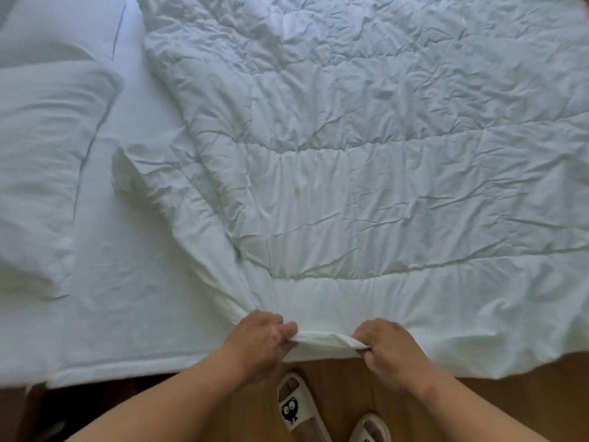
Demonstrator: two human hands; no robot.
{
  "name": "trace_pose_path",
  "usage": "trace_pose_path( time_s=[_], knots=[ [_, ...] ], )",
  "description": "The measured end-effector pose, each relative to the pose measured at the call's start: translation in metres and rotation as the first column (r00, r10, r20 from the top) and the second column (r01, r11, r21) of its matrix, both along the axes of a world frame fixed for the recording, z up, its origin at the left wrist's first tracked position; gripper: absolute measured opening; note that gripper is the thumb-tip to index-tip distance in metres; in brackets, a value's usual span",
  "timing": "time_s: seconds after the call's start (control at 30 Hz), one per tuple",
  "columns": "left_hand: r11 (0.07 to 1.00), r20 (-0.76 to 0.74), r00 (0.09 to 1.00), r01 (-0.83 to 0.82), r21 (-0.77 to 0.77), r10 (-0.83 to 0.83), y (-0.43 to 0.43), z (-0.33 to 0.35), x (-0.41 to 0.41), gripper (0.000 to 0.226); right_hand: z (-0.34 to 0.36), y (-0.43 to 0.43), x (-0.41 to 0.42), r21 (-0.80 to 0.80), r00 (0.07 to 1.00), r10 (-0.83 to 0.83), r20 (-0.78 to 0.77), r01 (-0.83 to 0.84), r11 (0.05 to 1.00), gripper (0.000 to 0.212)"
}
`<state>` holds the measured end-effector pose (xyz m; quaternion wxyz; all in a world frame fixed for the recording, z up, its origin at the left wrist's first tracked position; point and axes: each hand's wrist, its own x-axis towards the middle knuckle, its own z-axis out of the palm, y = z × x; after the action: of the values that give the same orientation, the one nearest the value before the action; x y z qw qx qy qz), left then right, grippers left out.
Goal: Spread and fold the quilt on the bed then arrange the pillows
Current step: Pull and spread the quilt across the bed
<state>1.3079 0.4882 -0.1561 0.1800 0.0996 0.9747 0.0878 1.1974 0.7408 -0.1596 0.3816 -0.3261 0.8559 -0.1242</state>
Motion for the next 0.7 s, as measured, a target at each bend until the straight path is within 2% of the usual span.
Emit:
trace_pose_path(
  time_s=[0.07,0.13,0.2,0.3,0.4,0.53,0.7],
  knots=[
    [0.999,0.051,0.999,0.022,-0.048,-0.019,-0.006,0.004,-0.003,0.028,-0.005,0.007,0.005,0.047,0.999,-0.024,-0.024,0.025,0.999,0.033],
    [0.993,0.16,0.987,-0.008,-0.115,0.026,-0.029,0.01,-0.005,0.052,-0.011,0.013,0.006,0.135,0.996,0.0,-0.093,0.013,0.991,0.033],
    [0.975,0.146,0.978,-0.121,-0.187,0.149,-0.062,0.019,-0.005,0.072,-0.014,0.012,0.011,0.173,0.985,0.03,-0.171,-0.001,0.985,0.031],
    [0.9,0.115,0.948,-0.237,-0.366,0.296,-0.116,0.024,0.0,0.079,-0.014,-0.011,0.031,-0.026,0.97,-0.085,-0.23,0.081,0.996,0.036],
    [0.858,0.071,0.951,-0.237,-0.455,0.3,-0.165,0.021,-0.005,0.081,-0.005,-0.062,0.048,-0.21,0.981,-0.123,-0.147,0.09,0.973,0.053],
    [0.86,-0.004,0.967,-0.229,-0.455,0.255,-0.212,0.014,-0.03,0.077,0.001,-0.141,0.055,-0.324,0.979,-0.2,0.032,0.199,0.925,0.07],
    [0.863,-0.018,0.991,-0.123,-0.491,0.132,-0.269,0.0,-0.059,0.067,-0.008,-0.248,0.058,-0.341,0.968,-0.242,0.064,0.249,0.906,0.083]
  ],
)
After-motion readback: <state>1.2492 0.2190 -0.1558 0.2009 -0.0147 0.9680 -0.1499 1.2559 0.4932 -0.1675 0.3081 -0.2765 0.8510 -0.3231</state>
